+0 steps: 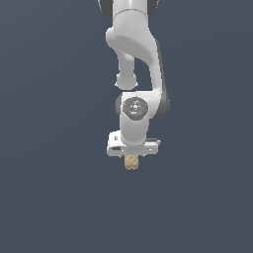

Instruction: Pick up the object and move it to a goal position.

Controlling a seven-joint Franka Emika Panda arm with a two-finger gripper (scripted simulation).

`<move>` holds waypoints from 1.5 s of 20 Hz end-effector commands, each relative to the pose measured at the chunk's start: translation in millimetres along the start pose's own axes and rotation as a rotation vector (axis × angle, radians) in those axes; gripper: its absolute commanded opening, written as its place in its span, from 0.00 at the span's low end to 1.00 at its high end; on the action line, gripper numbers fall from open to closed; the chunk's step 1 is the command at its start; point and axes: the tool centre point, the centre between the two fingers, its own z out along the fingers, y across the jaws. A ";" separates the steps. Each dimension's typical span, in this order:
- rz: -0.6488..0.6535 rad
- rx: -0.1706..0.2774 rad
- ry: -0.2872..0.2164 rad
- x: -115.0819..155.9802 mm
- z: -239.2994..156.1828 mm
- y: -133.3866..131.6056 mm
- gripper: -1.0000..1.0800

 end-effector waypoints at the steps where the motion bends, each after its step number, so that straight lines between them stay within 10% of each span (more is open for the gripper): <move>1: 0.000 0.000 -0.001 -0.2 4.7 0.0 0.96; 15: 0.000 0.001 0.001 1.0 49.5 -0.3 0.96; 16: 0.000 0.001 0.001 1.0 49.5 -0.3 0.00; 30: 0.000 0.001 0.001 1.2 43.9 -4.3 0.00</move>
